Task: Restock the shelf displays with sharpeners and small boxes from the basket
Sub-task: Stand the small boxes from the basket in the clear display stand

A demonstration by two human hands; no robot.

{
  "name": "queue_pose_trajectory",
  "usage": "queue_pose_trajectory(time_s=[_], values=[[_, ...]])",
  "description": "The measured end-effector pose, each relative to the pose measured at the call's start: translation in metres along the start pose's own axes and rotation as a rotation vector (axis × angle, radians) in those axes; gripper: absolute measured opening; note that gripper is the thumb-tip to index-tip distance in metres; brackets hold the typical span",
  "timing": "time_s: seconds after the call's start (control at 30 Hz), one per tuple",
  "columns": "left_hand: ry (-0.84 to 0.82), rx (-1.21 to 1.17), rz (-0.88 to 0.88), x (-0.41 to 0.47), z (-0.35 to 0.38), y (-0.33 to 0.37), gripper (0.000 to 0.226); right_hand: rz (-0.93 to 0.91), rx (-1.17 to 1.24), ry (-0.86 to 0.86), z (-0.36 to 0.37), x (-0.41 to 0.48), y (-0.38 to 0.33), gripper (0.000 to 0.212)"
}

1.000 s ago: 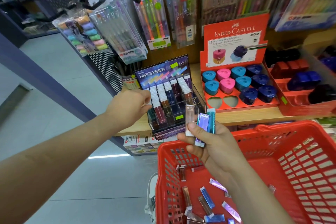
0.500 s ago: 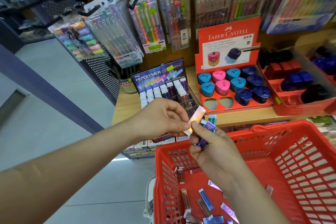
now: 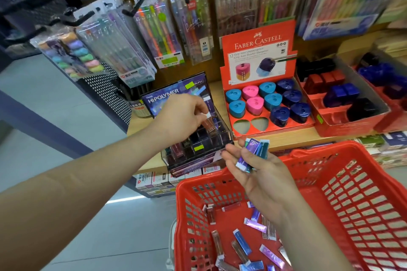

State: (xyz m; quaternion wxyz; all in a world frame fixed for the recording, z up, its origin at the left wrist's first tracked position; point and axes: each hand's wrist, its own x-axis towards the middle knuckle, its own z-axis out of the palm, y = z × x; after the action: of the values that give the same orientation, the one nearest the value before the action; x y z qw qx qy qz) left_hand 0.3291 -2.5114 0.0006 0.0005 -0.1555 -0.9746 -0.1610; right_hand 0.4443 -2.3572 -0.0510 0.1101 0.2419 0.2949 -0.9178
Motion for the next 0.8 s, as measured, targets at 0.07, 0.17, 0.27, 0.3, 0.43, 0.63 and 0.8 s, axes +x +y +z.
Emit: queue_pose_trajectory(time_s=[0.07,0.17,0.27,0.3,0.43,0.63,0.8], values=[[0.019,0.097,0.074,0.003,0.006,0.002,0.015,0.001,-0.023,0.009,-0.002,0.0,0.001,0.023],[0.013,0.216,0.162,0.007,0.015,0.002,0.018,0.006,-0.017,0.012,-0.003,0.002,0.002,0.025],[0.0,0.325,0.228,0.012,0.02,-0.001,0.02,0.011,-0.001,-0.011,-0.003,0.003,0.0,0.024],[-0.005,0.348,0.252,0.012,0.021,-0.001,0.02,0.013,-0.012,-0.025,-0.003,0.003,-0.001,0.023],[-0.031,0.393,0.321,0.01,0.028,-0.003,0.021,0.009,-0.052,-0.086,-0.003,0.0,-0.004,0.023],[0.022,0.295,0.231,0.005,0.023,0.004,0.024,-0.008,-0.102,-0.108,-0.003,-0.002,-0.005,0.016],[-0.387,-0.597,-0.223,-0.015,0.01,0.039,0.03,-0.039,-0.155,-0.104,0.001,-0.002,-0.005,0.022]])
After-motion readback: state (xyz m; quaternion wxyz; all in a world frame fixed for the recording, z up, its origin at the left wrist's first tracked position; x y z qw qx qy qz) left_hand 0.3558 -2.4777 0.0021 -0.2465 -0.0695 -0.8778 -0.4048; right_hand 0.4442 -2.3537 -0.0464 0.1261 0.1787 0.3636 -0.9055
